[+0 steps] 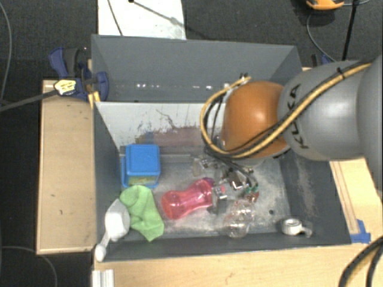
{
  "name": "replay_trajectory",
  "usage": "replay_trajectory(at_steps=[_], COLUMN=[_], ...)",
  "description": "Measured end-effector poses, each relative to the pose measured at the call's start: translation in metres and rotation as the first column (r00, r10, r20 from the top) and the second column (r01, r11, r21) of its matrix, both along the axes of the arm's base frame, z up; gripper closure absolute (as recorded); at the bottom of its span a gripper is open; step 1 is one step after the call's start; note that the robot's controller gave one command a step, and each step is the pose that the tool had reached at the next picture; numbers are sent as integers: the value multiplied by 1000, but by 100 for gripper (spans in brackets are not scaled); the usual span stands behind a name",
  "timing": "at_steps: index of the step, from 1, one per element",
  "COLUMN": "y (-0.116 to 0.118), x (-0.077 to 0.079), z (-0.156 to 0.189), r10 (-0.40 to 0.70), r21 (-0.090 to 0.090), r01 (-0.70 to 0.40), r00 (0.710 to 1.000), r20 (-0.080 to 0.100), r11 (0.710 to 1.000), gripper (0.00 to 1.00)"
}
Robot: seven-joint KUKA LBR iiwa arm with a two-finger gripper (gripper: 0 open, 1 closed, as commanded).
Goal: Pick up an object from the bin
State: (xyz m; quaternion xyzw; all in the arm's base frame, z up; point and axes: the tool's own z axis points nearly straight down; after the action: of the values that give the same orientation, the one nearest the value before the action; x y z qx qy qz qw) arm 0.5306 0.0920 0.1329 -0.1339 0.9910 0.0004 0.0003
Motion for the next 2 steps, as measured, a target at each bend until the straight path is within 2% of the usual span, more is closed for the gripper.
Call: replay_trajectory(at_steps=[1,2], y=[-2,-1], x=[-4,-5], z=[-55,-77], r10=[94,93], r21=[0,2], r01=[-94,-93], r00=[996,996], r20=[6,0], r11=[996,996], gripper=[0,100])
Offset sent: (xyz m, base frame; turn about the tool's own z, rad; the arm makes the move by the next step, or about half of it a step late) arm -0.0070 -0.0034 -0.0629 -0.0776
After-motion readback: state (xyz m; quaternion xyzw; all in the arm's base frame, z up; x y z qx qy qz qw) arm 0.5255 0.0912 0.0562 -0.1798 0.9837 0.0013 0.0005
